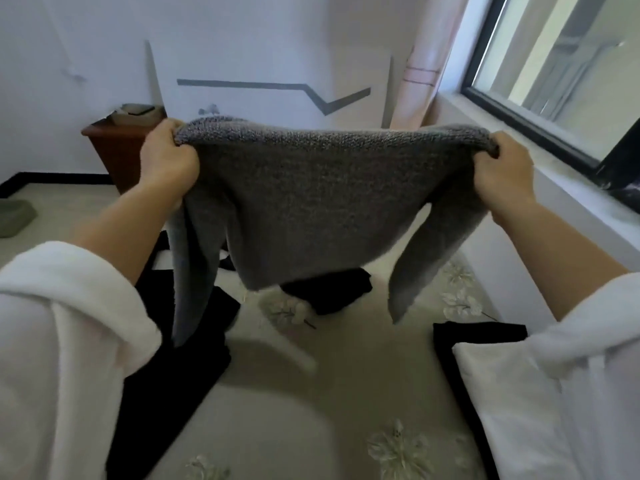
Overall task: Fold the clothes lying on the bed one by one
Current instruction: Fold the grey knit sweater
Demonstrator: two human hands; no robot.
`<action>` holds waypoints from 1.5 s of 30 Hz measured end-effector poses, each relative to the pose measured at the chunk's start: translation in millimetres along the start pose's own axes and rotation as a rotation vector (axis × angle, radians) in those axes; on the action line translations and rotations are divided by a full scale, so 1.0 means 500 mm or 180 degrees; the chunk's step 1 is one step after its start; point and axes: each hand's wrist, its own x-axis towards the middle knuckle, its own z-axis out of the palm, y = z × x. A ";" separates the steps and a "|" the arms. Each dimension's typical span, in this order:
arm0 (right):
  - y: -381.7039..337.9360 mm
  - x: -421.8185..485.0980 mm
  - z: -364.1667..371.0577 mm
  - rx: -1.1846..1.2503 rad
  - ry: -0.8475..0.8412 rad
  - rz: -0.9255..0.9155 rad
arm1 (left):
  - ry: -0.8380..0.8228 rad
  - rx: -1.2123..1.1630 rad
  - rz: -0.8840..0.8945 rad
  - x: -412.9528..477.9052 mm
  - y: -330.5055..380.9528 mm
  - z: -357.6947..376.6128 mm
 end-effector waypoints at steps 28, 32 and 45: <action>0.559 -0.649 0.122 -0.1898 -0.3878 0.1201 | -0.3270 0.2493 -0.0814 -0.666 -0.679 -0.009; 0.573 -0.725 0.149 -0.2358 -0.4523 0.1356 | -0.3912 0.3081 -0.1085 -0.709 -0.731 0.030; 0.563 -0.747 0.412 -0.0882 -0.3253 0.2143 | -0.2912 0.1540 -0.2320 -0.769 -0.741 0.283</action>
